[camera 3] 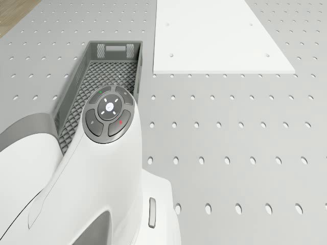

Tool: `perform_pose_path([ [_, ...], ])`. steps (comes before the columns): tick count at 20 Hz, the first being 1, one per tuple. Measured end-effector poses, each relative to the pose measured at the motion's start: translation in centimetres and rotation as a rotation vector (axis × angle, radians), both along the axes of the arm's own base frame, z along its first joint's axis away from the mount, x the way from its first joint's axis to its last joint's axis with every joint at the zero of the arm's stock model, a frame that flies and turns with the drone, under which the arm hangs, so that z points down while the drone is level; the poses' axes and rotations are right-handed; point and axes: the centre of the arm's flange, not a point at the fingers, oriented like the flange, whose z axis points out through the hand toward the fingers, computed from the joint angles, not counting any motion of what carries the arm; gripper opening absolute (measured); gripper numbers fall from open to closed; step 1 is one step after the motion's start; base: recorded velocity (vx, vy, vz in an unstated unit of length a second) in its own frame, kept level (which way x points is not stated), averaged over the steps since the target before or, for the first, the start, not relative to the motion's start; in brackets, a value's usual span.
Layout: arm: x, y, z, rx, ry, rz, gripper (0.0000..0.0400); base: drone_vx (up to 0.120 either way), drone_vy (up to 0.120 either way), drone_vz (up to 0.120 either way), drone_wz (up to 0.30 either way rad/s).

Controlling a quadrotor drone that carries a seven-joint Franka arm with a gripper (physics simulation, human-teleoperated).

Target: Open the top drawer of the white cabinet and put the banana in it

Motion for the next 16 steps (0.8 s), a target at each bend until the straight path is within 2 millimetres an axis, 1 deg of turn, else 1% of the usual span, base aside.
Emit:
perform_pose_path([
  [2,0.0,0.0,0.0,0.0,0.0,0.0,0.04,0.0,0.0,-0.12,0.0],
  [6,0.0,0.0,0.0,0.0,0.0,0.0,0.04,0.12,0.0,-0.12,0.0],
  [10,0.0,0.0,0.0,0.0,0.0,0.0,0.04,0.0,0.0,-0.12,0.0],
  [13,0.0,0.2,0.0,0.0,0.0,0.0,0.04,0.0,0.0,-0.013,0.0],
  [16,0.0,1.0,0.0,0.0,0.0,0.0,0.04,0.0,0.0,0.0,0.0],
])
